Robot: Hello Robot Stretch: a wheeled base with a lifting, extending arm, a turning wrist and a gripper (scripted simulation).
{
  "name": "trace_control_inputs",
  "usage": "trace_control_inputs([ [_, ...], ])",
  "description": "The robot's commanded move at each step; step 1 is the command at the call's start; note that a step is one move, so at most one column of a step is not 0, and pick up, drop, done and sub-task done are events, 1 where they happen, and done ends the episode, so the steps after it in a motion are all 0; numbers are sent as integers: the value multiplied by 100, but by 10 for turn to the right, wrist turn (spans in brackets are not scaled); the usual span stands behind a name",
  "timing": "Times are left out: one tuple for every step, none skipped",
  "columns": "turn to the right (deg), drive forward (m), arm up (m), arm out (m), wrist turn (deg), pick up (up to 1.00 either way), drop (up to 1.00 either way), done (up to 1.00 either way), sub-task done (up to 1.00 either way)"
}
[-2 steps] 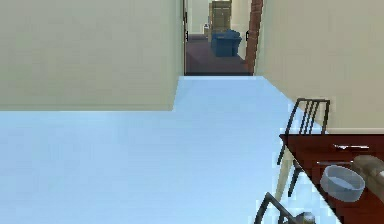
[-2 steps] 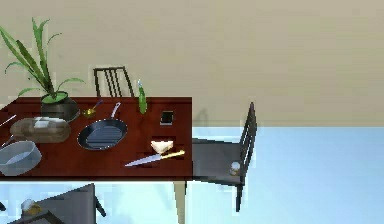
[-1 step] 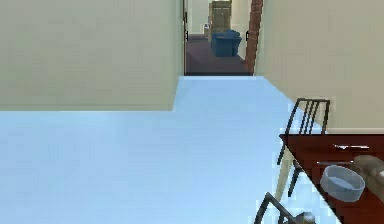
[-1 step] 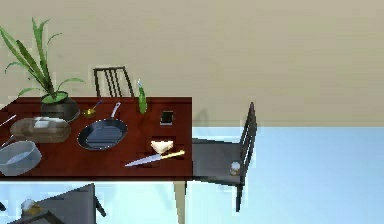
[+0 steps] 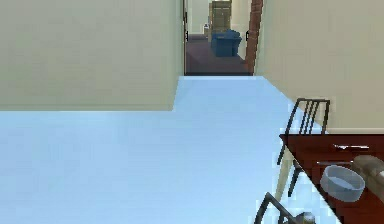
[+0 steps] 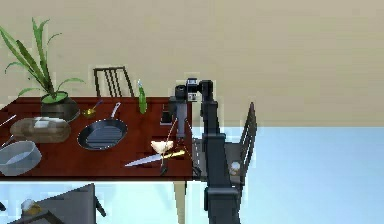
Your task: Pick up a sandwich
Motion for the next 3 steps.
trace_control_inputs([
  [0,0,0,0,450,0,0,0,0],
  [0,0,0,0,450,0,0,0,0],
  [0,0,0,0,450,0,0,0,0],
])
